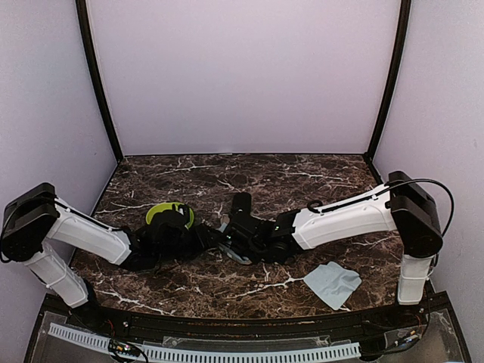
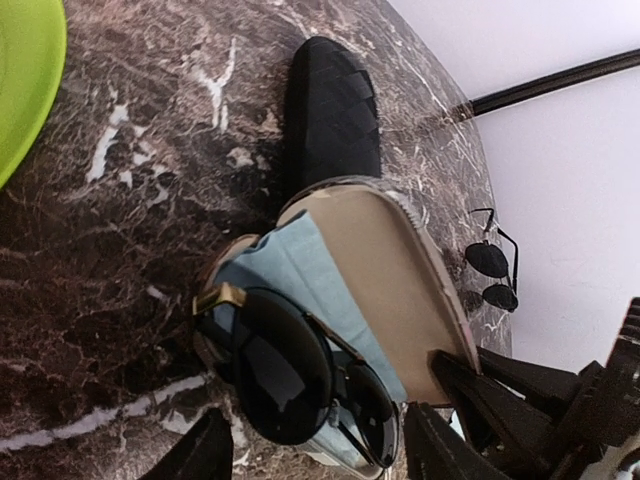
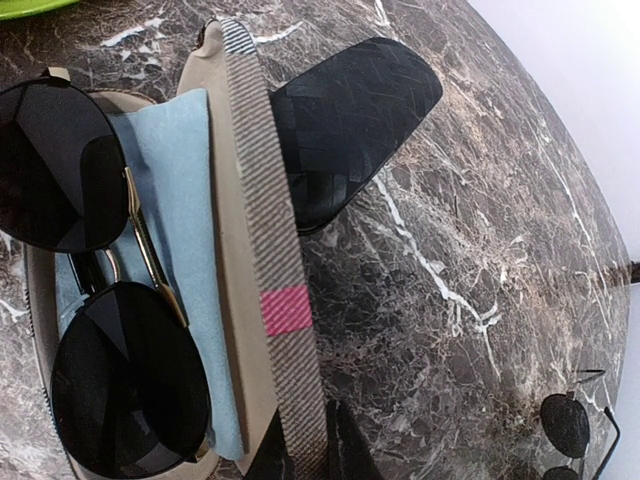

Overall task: Organize the sunglasses
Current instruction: Place the sunglasses in the sunglasses case.

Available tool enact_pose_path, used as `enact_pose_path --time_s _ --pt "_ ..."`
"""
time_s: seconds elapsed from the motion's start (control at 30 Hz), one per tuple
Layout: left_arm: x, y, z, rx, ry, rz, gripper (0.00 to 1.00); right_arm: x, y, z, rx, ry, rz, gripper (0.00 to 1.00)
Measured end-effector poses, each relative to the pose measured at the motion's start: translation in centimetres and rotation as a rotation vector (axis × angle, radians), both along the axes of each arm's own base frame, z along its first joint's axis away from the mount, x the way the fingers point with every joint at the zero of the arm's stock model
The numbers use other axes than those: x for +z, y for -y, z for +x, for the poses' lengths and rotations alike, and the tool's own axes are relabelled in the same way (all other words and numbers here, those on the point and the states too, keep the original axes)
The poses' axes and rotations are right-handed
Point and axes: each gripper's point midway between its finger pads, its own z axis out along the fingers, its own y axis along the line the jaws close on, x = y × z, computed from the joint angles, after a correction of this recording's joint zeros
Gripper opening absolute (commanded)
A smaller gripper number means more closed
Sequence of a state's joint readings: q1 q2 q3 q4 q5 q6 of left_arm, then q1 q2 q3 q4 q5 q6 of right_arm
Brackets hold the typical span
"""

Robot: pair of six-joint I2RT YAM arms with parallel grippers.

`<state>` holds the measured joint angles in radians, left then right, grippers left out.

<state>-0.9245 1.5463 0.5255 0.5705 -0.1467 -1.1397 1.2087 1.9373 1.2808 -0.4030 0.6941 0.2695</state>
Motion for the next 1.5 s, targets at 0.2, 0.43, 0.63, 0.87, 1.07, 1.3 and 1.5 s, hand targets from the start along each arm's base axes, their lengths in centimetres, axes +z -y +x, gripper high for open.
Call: enact_pose_path --time_s 0.2,0.43,0.63,0.87,1.07,1.3,1.5 --pt "2.8 -0.7 -0.3 -0.06 0.127 0.039 0.7 -0.5 0.4 -0.1 0.044 0.015 -0.035 0.0" --pt "4.5 -2.3 -1.6 -0.204 0.315 0.19 0.71 0.1 2.0 -1.0 0.149 0.041 -0.085 0.0" --pt "4.6 -1.9 -3.2 -0.406 0.466 0.306 0.7 0.0 3.4 -2.2 0.254 0.046 -0.113 0.0" --pt "1.3 -0.9 -5.8 -0.652 0.546 0.368 0.71 1.0 5.4 -3.7 0.37 0.086 -0.105 0.0" --pt "-0.9 0.8 -7.0 -0.803 0.577 0.363 0.71 2.4 4.7 -3.6 0.421 0.15 -0.07 0.0" --pt "-1.2 2.8 -7.3 -0.914 0.635 0.347 0.7 2.1 4.6 -3.8 0.454 0.16 -0.088 0.0" --pt "-0.4 3.5 -7.4 -0.954 0.692 0.339 0.6 1.6 4.5 -3.9 0.463 0.154 -0.099 0.0"
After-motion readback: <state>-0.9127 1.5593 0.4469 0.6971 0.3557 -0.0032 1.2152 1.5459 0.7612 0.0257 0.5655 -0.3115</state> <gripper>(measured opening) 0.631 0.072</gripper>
